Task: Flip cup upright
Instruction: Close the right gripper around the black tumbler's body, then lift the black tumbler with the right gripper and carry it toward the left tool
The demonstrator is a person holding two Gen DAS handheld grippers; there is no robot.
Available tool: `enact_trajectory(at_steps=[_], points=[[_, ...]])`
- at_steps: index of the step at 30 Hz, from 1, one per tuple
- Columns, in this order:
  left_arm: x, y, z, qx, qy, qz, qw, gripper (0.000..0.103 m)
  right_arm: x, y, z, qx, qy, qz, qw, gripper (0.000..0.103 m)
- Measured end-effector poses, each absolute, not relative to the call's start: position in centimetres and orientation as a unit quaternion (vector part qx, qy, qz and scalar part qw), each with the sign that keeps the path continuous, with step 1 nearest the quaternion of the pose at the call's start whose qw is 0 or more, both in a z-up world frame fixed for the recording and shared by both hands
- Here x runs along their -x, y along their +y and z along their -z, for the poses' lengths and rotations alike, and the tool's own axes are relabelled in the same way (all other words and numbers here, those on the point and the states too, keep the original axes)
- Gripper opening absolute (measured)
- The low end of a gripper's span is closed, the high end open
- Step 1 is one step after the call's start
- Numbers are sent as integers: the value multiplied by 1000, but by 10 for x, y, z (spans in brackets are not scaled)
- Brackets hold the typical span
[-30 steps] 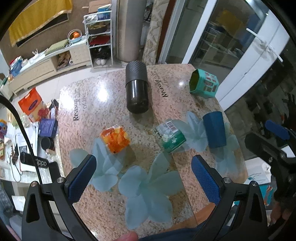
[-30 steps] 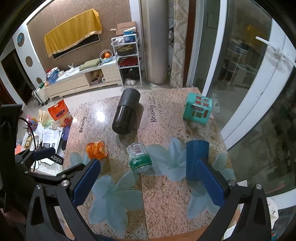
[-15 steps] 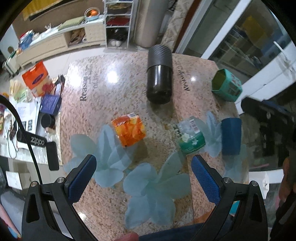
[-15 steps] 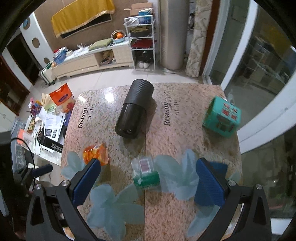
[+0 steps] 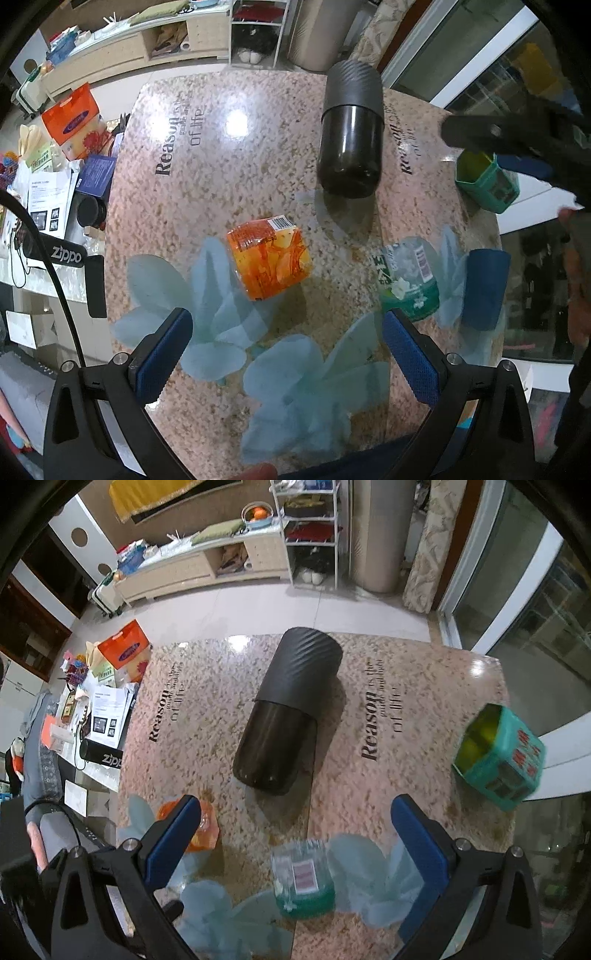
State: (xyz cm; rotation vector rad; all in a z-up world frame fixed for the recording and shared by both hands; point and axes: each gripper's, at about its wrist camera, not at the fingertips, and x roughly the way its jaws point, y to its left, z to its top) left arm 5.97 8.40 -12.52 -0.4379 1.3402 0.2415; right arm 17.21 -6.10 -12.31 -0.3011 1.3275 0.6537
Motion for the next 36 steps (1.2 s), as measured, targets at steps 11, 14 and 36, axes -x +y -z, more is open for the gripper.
enact_trajectory(at_steps=[11,14,36], points=[[-67,69,148,186,640,-96,739,103,-222,-17,179,130,647,-280,697,103],[-71,64,154,186,647,-88,734,103,-233,-5,192,136,653,-273,693,103],[-81,72,165,208,652,-82,724,103,-235,4,217,178,688,-293,640,74]])
